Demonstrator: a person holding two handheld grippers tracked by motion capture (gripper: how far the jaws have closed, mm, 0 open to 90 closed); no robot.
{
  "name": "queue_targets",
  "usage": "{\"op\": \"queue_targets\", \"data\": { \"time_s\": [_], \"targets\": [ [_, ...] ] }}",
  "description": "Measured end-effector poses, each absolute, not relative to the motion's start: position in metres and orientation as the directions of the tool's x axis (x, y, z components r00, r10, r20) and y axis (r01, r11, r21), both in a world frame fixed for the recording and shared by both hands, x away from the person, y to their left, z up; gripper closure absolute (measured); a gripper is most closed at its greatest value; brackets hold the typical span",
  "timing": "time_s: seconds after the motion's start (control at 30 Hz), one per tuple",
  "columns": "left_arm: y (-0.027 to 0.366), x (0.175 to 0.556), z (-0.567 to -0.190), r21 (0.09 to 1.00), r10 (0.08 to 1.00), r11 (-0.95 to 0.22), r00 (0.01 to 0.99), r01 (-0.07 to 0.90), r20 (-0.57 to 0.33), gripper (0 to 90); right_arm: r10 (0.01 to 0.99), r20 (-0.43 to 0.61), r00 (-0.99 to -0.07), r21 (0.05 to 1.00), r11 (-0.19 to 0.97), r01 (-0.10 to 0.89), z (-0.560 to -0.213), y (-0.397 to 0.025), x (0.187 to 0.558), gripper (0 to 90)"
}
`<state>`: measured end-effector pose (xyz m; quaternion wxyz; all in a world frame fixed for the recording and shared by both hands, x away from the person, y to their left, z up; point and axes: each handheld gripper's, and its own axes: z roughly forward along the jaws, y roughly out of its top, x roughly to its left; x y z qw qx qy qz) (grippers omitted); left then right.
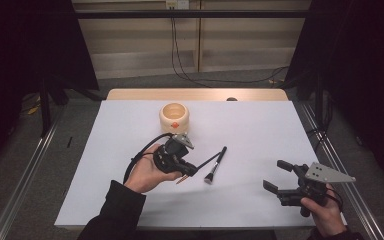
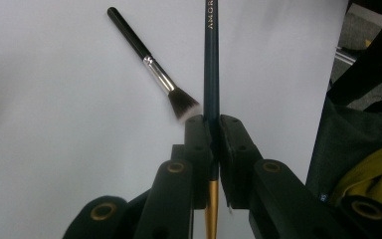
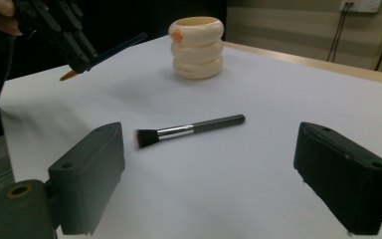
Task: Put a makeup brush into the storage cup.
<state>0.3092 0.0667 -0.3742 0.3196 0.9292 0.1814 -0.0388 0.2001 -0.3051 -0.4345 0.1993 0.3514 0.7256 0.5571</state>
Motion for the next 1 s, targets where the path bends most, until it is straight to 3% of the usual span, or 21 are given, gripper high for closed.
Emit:
{"op": "queue_targets", "data": {
  "time_s": [0.27,0.43,0.7,1.0],
  "targets": [
    [0.065,0.310,-0.372,0.556,0.283,-0.764,0.945,0.327,-0.167,83.5,0.683,0.110,-0.722,0.939,0.168,0.301,-0.430,-0.301,0.202,10.4],
    [0.065,0.308,-0.368,0.579,0.302,-0.741,0.939,0.340,-0.165,83.5,0.692,0.054,-0.720,0.957,0.170,0.235,-0.420,-0.295,0.200,9.1],
    [0.064,0.303,-0.365,0.583,0.283,-0.746,0.946,0.322,-0.161,83.5,0.671,0.048,-0.740,0.975,0.129,0.181,-0.398,-0.287,0.213,7.9],
    [0.063,0.301,-0.366,0.590,0.278,-0.741,0.947,0.320,-0.164,83.5,0.660,0.079,-0.747,0.972,0.115,0.204,-0.388,-0.277,0.234,8.0]
  ]
}}
